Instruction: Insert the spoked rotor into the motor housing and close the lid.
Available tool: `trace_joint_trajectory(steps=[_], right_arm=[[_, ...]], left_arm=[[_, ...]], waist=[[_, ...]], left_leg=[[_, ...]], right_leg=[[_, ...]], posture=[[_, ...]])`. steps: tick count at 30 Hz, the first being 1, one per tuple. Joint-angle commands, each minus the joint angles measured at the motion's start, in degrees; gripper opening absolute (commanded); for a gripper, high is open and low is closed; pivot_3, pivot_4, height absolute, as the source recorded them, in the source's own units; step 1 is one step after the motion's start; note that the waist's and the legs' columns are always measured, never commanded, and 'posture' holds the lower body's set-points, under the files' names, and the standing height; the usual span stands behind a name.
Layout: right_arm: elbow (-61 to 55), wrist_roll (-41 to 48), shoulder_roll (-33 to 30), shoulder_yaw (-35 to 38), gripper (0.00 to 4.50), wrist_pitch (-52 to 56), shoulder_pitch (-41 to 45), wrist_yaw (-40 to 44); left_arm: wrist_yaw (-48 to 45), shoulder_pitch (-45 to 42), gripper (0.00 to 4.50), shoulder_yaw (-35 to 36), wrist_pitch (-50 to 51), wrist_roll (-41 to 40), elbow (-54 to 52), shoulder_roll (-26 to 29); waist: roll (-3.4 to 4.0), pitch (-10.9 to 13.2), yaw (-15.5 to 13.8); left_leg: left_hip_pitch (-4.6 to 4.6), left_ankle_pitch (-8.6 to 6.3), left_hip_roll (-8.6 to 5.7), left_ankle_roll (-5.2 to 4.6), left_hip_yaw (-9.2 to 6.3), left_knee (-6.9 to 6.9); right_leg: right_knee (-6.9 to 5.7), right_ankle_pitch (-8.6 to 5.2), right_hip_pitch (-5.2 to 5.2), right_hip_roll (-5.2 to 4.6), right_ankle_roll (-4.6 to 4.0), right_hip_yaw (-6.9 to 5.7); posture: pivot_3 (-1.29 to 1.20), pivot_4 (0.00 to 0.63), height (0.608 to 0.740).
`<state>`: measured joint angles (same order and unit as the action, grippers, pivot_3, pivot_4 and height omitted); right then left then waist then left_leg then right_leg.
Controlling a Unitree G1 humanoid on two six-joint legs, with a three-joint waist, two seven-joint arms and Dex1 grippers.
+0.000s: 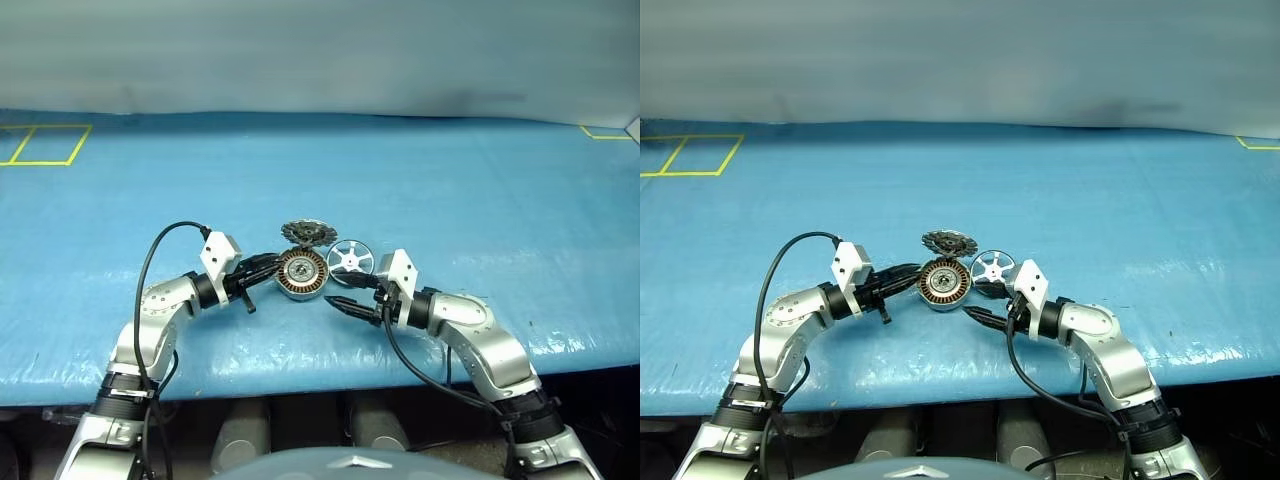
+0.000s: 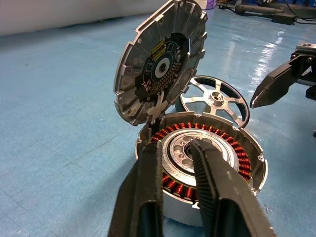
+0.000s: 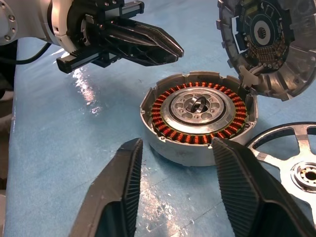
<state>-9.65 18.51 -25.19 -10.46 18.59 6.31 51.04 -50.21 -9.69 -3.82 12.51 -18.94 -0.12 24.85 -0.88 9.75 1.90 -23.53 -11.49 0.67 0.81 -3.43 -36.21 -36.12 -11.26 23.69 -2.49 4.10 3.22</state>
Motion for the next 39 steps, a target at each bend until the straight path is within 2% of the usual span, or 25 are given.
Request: trace_joint_trajectory(steps=[1,3,8,13,17,23,39], right_arm=[[-0.8,-0.2,0.3,0.5,1.22,-1.9,0.8,-0.4],[-0.7,-0.4,0.2,0.4,0.58,-2.1,0.6,-0.5],[-0.8,-0.7,0.2,0.2,0.58,-2.5,0.5,-0.8],[-0.9,-1.6,0.6,0.0,0.58,-3.4,0.3,-1.4],[-1.1,-2.0,0.7,0.0,0.58,-4.0,-0.5,-1.9],[-1.6,-1.8,0.8,0.2,0.58,-4.2,-1.1,-2.3],[-0.4,-2.1,0.8,-0.1,0.58,-4.6,0.0,-1.8]], left_arm=[[-0.9,-0.8,0.0,-0.3,0.2,-0.8,-1.5,-0.3],[-0.2,-1.5,0.0,-0.7,-0.1,-0.1,-1.0,-0.8],[-0.9,-5.0,0.0,-3.4,0.8,1.0,0.2,-2.0],[-0.1,-10.1,0.0,-9.4,0.5,8.6,3.6,-1.1],[-0.9,-12.1,0.0,-11.6,0.1,11.4,6.0,-0.7],[-0.7,-12.5,0.0,-11.6,-0.4,12.8,7.4,-0.9],[0.1,-8.0,0.0,-8.4,-0.5,11.4,3.0,0.9]], waist=[[0.0,0.0,0.0],[0.0,0.0,0.0],[0.0,0.0,-0.2],[0.0,0.0,-0.2],[0.0,0.0,0.1],[0.0,0.0,0.1],[0.0,0.0,0.0]], left_leg=[[0.0,0.0,0.0,0.0,0.0,0.0],[0.0,0.0,0.0,0.0,0.0,0.0],[0.0,0.0,-0.01,0.0,0.0,-0.03],[0.0,0.0,-0.03,0.0,0.0,-0.05],[0.0,0.0,-0.03,0.0,0.0,-0.01],[0.03,0.0,-0.03,0.0,-0.01,-0.03],[0.01,0.0,-0.03,-0.01,-0.02,-0.03]], right_leg=[[0.0,0.0,0.01,0.0,0.0,0.0],[0.0,0.0,0.01,0.0,0.0,0.0],[0.0,0.0,-0.02,0.0,0.01,0.0],[0.0,0.01,-0.04,0.01,0.02,0.01],[0.0,0.01,-0.01,0.02,0.02,0.01],[0.0,0.01,-0.06,0.02,0.02,0.03],[-0.01,0.01,-0.04,0.01,0.02,0.03]], posture=[[0.0,0.15,0.74],[0.0,0.15,0.74],[0.0,0.15,0.74],[0.0,0.15,0.74],[0.0,0.15,0.74],[0.0,0.15,0.74],[0.0,0.15,0.74]])
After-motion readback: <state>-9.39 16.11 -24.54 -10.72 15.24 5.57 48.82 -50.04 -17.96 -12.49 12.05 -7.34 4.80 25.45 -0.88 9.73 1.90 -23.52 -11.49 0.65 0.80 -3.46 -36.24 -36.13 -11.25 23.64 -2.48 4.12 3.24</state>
